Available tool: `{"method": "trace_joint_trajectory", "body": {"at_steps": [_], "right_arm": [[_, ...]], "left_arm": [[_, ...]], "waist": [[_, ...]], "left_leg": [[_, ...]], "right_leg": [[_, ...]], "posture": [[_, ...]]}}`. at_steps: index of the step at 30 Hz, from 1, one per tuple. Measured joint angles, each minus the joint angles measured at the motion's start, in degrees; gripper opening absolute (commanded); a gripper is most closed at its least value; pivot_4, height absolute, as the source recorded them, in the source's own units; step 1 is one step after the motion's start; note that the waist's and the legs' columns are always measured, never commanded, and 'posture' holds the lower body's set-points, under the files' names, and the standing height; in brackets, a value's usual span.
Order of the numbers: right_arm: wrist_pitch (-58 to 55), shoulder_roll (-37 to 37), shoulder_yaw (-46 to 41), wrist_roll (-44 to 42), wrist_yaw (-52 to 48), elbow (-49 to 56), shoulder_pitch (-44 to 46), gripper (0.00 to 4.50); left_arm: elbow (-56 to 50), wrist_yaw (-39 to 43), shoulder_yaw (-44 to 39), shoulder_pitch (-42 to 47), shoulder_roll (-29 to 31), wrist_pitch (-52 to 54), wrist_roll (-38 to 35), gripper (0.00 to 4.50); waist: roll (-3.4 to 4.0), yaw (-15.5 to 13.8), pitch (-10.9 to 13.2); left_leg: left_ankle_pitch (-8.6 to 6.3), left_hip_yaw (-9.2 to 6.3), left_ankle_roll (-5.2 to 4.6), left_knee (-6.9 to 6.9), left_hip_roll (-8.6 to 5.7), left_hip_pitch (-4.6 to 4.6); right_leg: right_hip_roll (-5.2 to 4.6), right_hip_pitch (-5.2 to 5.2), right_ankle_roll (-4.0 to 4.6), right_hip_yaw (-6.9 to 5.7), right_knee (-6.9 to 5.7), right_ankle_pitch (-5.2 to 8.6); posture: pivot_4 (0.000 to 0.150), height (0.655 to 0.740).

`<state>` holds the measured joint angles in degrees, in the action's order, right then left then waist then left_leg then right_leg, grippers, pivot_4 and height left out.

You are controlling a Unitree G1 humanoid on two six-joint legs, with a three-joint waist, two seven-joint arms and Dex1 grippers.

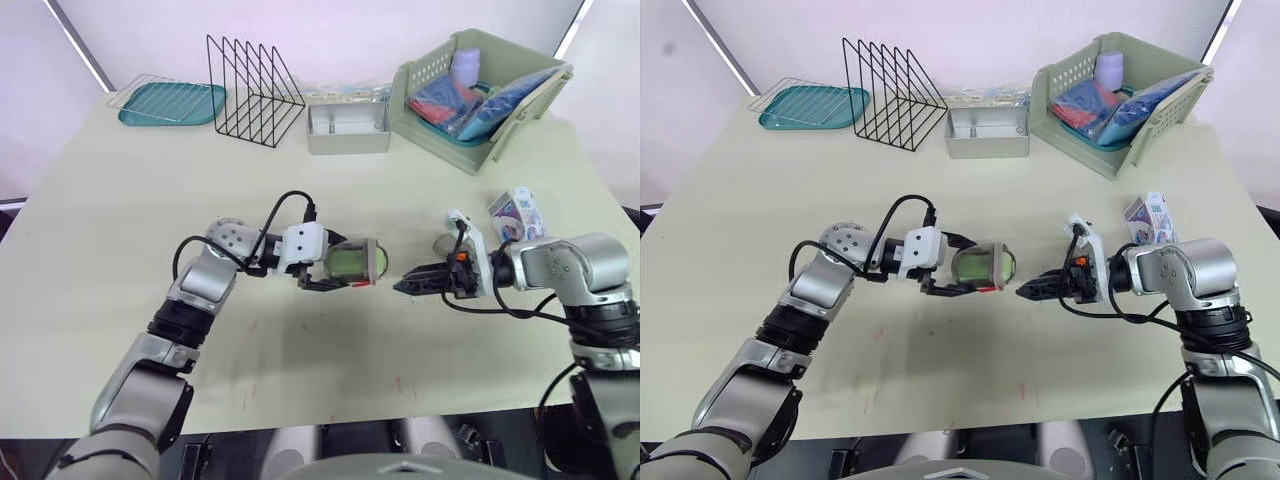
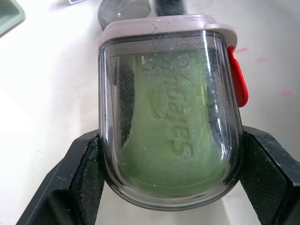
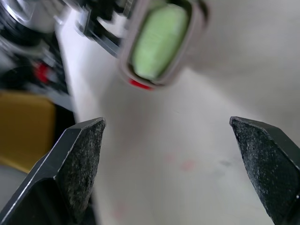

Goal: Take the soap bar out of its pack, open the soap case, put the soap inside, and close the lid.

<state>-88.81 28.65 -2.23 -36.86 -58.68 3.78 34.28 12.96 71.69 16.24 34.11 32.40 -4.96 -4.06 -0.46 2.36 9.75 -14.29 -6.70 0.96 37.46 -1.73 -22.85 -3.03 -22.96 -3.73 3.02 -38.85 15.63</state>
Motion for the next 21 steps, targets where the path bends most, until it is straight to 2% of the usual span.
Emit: {"method": "trace_joint_trajectory", "body": {"at_steps": [8, 21], "right_arm": [[-3.4, -6.5, -3.7, -5.4, 9.8, 0.0, 0.0, 4.44], [-3.4, -13.9, -7.3, -6.0, 20.1, -2.7, 1.1, 4.44]], "left_arm": [[-1.0, -0.9, -0.1, -0.7, 0.4, -0.5, 0.0, 3.44], [-1.6, -2.1, -0.1, -0.9, 0.4, -0.5, -0.4, 3.44]], "waist": [[0.00, 0.0, 0.0], [0.01, 0.1, 0.0]], "left_leg": [[0.00, 0.01, 0.00, 0.00, -0.01, 0.00], [0.00, 0.01, 0.00, -0.01, -0.01, 0.00]], "right_leg": [[-0.01, 0.00, 0.00, 0.00, 0.00, 0.00], [0.01, -0.02, 0.00, 0.00, -0.02, 0.00]], "posture": [[0.150, 0.7400], [0.150, 0.7400]]}}
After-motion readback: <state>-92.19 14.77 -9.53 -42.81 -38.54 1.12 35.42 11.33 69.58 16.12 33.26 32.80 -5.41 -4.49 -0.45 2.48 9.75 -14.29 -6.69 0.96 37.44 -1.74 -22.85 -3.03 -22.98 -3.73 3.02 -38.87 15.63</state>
